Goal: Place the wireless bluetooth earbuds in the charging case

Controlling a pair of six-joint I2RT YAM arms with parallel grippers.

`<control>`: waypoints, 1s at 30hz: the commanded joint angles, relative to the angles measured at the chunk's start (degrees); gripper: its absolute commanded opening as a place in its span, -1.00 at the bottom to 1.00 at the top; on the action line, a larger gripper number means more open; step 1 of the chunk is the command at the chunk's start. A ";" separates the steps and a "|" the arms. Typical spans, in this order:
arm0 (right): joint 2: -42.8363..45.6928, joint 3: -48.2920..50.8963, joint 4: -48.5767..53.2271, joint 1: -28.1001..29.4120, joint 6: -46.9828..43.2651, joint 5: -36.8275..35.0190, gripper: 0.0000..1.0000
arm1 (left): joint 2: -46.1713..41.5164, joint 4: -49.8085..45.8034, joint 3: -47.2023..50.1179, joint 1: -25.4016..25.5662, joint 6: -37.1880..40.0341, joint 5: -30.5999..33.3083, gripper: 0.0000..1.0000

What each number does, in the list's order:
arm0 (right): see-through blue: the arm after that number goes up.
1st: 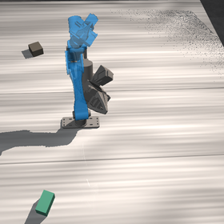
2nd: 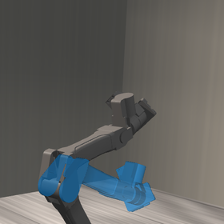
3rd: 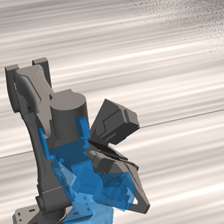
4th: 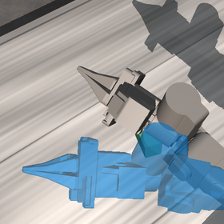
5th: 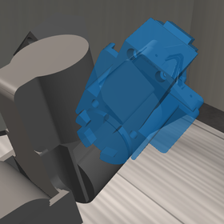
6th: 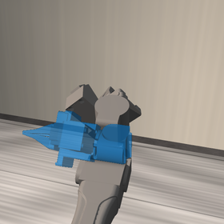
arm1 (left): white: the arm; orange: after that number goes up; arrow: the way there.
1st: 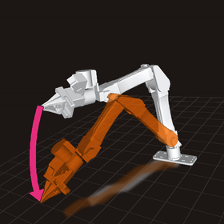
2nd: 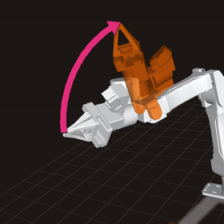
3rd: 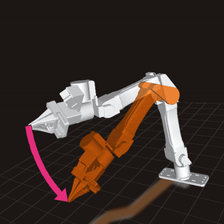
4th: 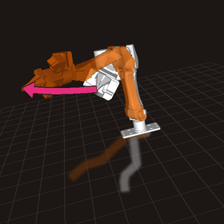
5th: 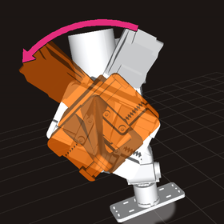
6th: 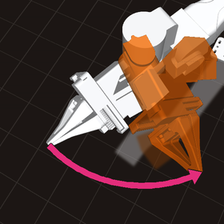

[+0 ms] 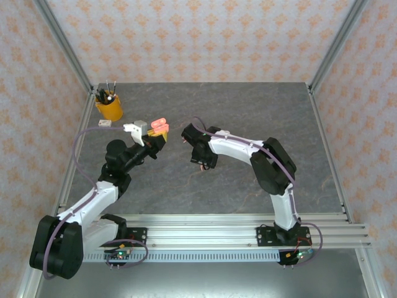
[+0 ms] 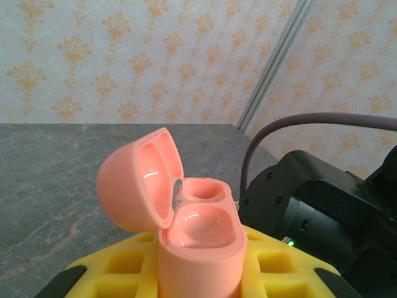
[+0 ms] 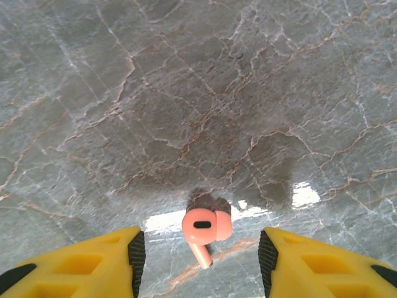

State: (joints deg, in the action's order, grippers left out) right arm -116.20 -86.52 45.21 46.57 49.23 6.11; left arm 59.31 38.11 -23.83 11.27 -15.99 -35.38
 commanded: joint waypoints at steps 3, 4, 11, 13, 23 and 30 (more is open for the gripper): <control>-2.34 -2.64 4.24 0.67 2.09 -4.02 0.05 | -0.25 3.72 -1.30 0.28 1.57 -0.09 -1.00; -2.76 -2.90 4.19 0.76 2.10 -4.09 0.05 | -0.29 3.81 -1.30 0.33 1.62 0.04 -1.00; -5.33 -4.80 5.24 1.50 2.36 -4.61 0.02 | -0.51 3.82 -1.39 0.33 1.77 0.48 -1.00; -5.60 -4.97 5.46 1.63 2.60 -4.63 0.00 | -0.51 3.84 -1.39 0.28 1.75 0.57 -1.00; -6.50 -4.79 5.46 1.93 2.97 -5.36 -0.09 | -0.84 3.47 -1.39 0.31 1.84 0.75 -1.00; -6.50 -4.09 4.97 1.82 2.62 -5.85 -0.17 | -1.22 2.69 -1.39 0.33 2.01 0.77 -1.00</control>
State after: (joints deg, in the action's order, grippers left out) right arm -121.56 -90.65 48.25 48.23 51.44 2.94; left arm 59.29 38.46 -23.83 11.27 -15.07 -35.31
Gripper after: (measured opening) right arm 0.418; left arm 0.225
